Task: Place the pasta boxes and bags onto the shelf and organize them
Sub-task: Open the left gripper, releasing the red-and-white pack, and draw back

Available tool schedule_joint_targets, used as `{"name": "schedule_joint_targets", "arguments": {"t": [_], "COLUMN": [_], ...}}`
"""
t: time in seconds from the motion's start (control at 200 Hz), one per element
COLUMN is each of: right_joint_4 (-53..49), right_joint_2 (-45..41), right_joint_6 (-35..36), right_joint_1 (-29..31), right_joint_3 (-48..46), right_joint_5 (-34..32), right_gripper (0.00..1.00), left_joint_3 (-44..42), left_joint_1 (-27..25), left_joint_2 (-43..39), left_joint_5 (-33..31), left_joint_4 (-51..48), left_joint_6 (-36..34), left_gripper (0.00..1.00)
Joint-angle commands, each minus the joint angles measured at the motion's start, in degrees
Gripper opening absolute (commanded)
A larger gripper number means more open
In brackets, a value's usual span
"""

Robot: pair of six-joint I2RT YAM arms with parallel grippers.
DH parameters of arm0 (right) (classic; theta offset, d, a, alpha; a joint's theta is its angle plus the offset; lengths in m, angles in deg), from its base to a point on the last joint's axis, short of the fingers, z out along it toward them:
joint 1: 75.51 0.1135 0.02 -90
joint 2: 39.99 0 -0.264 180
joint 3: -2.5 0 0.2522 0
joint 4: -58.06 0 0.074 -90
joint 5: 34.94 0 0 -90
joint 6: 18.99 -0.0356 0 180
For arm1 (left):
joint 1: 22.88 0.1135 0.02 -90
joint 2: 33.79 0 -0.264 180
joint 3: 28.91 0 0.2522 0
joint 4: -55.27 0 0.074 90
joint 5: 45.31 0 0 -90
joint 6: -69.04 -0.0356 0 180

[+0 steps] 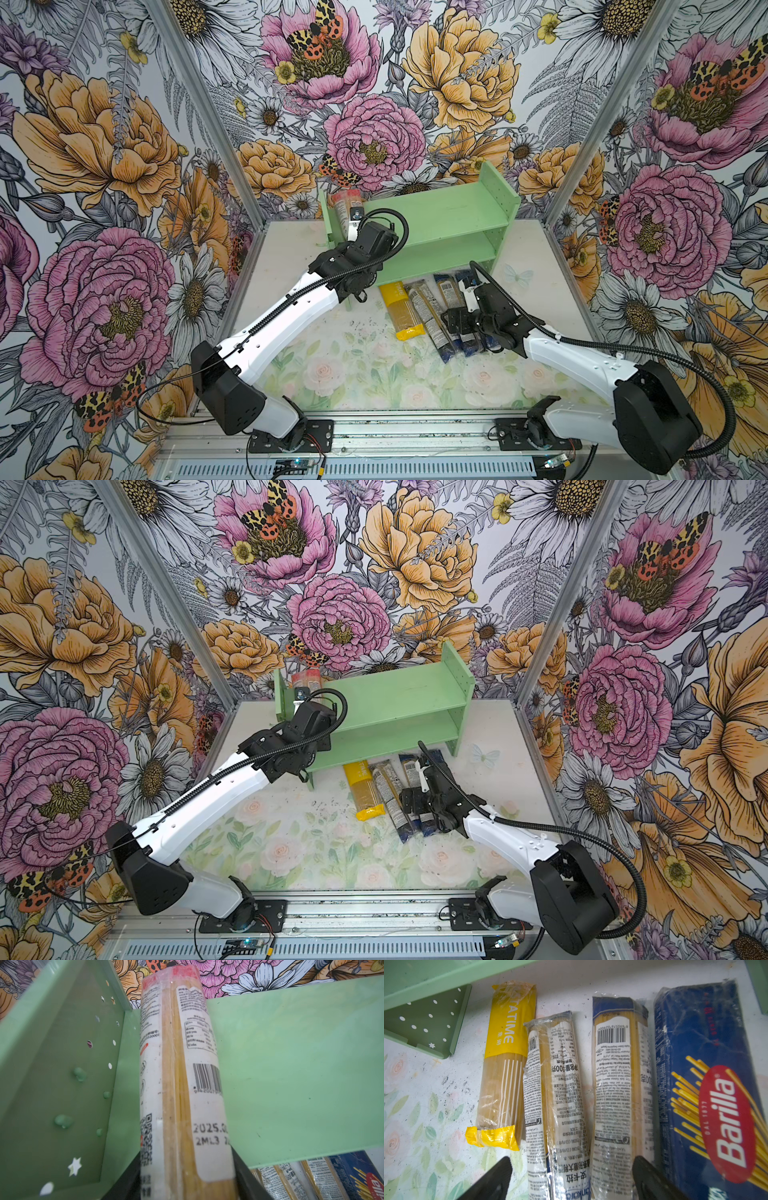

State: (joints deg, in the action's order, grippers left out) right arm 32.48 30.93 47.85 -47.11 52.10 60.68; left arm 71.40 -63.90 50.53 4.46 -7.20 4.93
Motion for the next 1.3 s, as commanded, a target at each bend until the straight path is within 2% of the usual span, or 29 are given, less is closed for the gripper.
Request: {"name": "schedule_joint_targets", "arguments": {"t": [0.0, 0.355, 0.405, 0.5, 0.751, 1.111, 1.296], "right_joint_4": [0.2, 0.1, 0.1, 0.1, 0.1, 0.1, -0.1], "right_joint_2": [-1.0, -0.3, -0.2, 0.2, 0.7, 0.9, 0.9], "right_joint_6": [-0.9, -0.7, -0.7, -0.7, -0.5, 0.1, 0.9], "right_joint_1": [-0.4, -0.3, -0.3, -0.3, -0.3, -0.3, -0.4], "right_joint_3": [-0.3, 0.0, 0.0, 0.2, 0.6, 0.6, 0.8], "right_joint_5": [-1.4, -1.3, -1.2, -1.0, -0.6, -0.5, -0.1], "right_gripper": [0.93, 0.93, 0.93, 0.93, 0.93, 0.93, 0.94], "left_joint_3": [-2.2, -4.7, -4.9, -5.5, -5.3, -2.9, -2.5], "left_joint_1": [-0.3, 0.1, 0.1, 0.1, -0.1, -4.7, -8.7], "left_joint_2": [0.2, -1.8, -2.0, -2.7, -3.4, -5.0, -7.0], "left_joint_5": [1.8, 2.5, 2.1, 1.1, 1.0, -1.2, -5.3], "left_joint_4": [-1.2, 0.2, 0.2, 0.1, 0.0, 0.0, -0.3], "left_joint_6": [-2.6, -3.4, -3.3, -2.6, -2.8, -3.6, -2.0], "left_gripper": [0.51, 0.5, 0.55, 0.72, 0.87, 0.99, 0.99]}}
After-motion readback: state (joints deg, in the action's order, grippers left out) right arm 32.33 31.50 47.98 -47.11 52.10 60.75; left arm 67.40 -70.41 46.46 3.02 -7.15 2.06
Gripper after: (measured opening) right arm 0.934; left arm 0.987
